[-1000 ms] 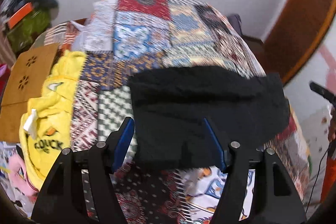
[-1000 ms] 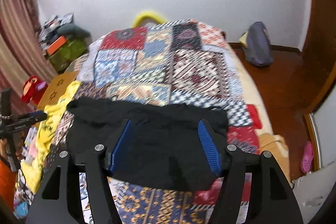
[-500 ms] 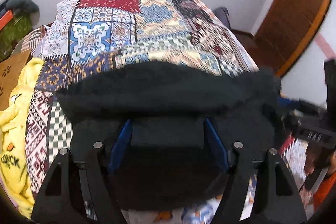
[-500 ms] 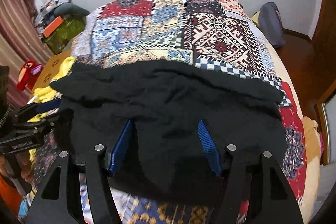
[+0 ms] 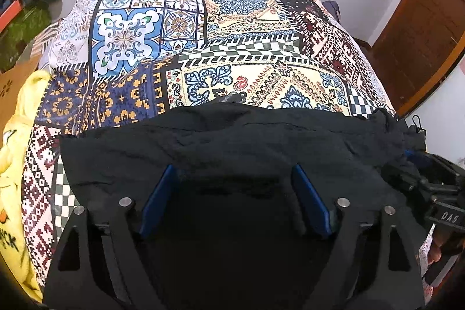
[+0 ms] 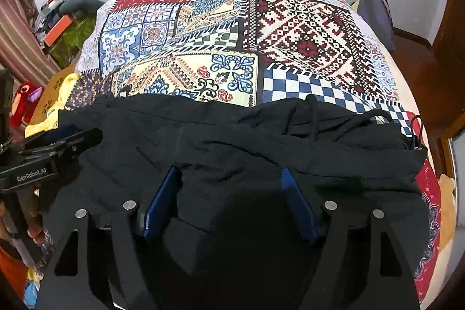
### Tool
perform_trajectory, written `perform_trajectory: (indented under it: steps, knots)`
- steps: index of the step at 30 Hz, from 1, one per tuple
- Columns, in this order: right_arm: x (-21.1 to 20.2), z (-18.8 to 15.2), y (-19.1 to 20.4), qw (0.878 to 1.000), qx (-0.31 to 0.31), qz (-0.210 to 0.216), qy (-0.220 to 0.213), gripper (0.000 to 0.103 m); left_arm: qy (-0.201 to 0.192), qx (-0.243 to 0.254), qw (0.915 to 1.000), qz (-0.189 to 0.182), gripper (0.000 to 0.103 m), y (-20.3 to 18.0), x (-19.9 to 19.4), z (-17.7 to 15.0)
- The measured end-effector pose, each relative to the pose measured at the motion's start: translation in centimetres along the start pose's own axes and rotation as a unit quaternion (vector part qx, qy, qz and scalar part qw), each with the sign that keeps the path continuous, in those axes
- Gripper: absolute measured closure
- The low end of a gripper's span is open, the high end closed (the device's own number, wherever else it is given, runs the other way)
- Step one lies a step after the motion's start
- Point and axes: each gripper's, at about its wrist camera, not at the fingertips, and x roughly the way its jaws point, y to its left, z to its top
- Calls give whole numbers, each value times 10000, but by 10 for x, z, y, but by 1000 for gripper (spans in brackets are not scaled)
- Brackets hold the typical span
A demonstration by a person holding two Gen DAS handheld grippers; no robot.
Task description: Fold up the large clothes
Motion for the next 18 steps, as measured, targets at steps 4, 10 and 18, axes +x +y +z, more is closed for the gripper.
perform_trajectory:
  steps: [4, 10, 18]
  knots:
    - [-17, -2, 3, 9999, 61, -28, -119, 31, -41, 40, 10000, 49, 19, -1, -12, -6]
    - [-37, -20, 16, 9992, -250, -150, -258, 31, -237, 293, 9986, 371, 19, -9, -36, -22]
    - [-52, -44, 12, 9979, -301, -347, -461, 23, -433, 146, 9980, 442, 19, -3, -67, -51]
